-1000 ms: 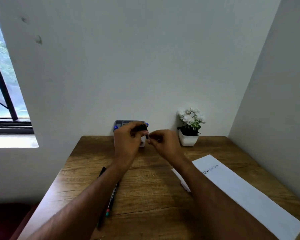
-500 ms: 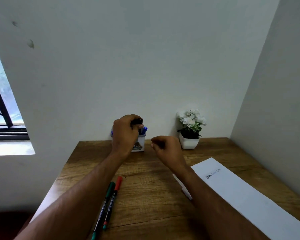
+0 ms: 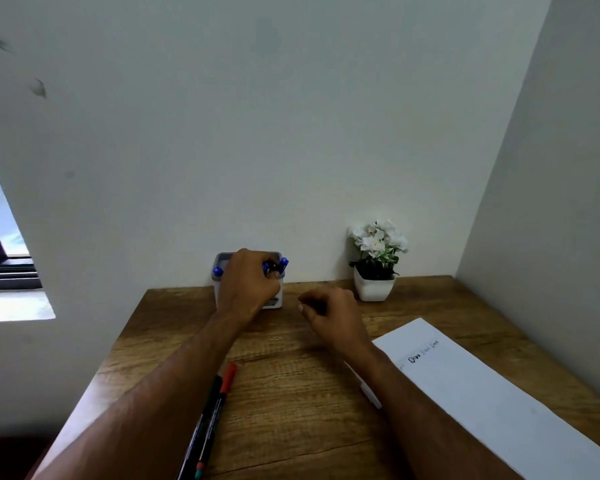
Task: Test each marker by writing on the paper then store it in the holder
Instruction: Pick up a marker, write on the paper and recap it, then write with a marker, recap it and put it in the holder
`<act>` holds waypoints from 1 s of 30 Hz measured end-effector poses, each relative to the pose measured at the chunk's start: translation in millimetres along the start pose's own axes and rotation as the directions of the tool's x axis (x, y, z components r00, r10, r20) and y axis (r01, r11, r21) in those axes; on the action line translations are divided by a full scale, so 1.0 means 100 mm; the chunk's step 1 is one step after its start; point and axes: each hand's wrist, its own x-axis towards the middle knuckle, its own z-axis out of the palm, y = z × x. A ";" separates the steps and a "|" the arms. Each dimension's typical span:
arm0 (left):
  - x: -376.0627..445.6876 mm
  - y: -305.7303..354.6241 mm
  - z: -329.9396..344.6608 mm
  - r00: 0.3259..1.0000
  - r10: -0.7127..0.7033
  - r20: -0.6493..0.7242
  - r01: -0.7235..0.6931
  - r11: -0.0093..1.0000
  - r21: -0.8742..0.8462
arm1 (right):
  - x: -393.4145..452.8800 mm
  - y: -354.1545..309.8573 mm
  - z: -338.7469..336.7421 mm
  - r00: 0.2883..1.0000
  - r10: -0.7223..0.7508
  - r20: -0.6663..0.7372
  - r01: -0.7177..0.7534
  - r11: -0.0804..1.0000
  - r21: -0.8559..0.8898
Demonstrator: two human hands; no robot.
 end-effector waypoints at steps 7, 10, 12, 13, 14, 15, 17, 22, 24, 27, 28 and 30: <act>0.04 -0.03 -0.04 0.999 0.020 -0.050 -0.022 0.999 -0.039 | -0.04 -0.04 -0.01 1.000 0.001 0.004 -0.001 1.000 0.005; -0.01 0.01 -0.11 0.989 0.063 -0.137 -0.071 0.996 -0.060 | -0.06 -0.08 -0.02 0.999 -0.016 -0.030 0.016 1.000 0.010; -0.10 0.02 -0.16 0.972 0.110 -0.206 -0.127 0.989 -0.072 | -0.10 -0.13 -0.02 0.998 -0.035 -0.061 0.036 0.999 0.013; -0.17 0.01 -0.20 0.961 0.142 -0.237 -0.164 0.984 -0.074 | -0.13 -0.15 -0.02 0.996 -0.049 -0.079 0.050 0.999 0.017; -0.24 0.01 -0.23 0.948 0.179 -0.263 -0.205 0.976 -0.073 | -0.16 -0.18 -0.02 0.994 -0.062 -0.095 0.065 0.998 0.024; -0.31 0.00 -0.26 0.936 0.217 -0.277 -0.245 0.967 -0.071 | -0.18 -0.20 -0.01 0.992 -0.075 -0.105 0.079 0.996 0.033; -0.46 -0.03 -0.33 0.921 0.283 -0.268 -0.312 0.947 -0.074 | -0.25 -0.26 0.02 0.991 -0.089 -0.095 0.094 0.995 0.043; -0.79 -0.28 -0.48 0.948 0.318 0.006 -0.316 0.943 -0.109 | -0.42 -0.44 0.15 0.998 -0.055 0.026 0.054 0.998 0.041; -0.88 -0.38 -0.56 0.944 0.264 0.198 -0.244 0.962 -0.121 | -0.49 -0.52 0.21 0.995 -0.009 0.102 0.006 1.000 0.031; -0.96 -0.50 -0.64 0.885 0.176 0.432 -0.172 0.984 -0.050 | -0.58 -0.64 0.31 0.979 0.038 0.203 -0.037 0.999 -0.007; -0.98 -0.55 -0.66 0.863 0.148 0.483 -0.162 0.987 -0.012 | -0.60 -0.67 0.34 0.973 0.045 0.226 -0.043 0.999 -0.015; -1.02 -0.63 -0.67 0.827 0.096 0.555 -0.152 0.987 0.056 | -0.66 -0.74 0.39 0.962 0.066 0.263 -0.061 0.998 -0.029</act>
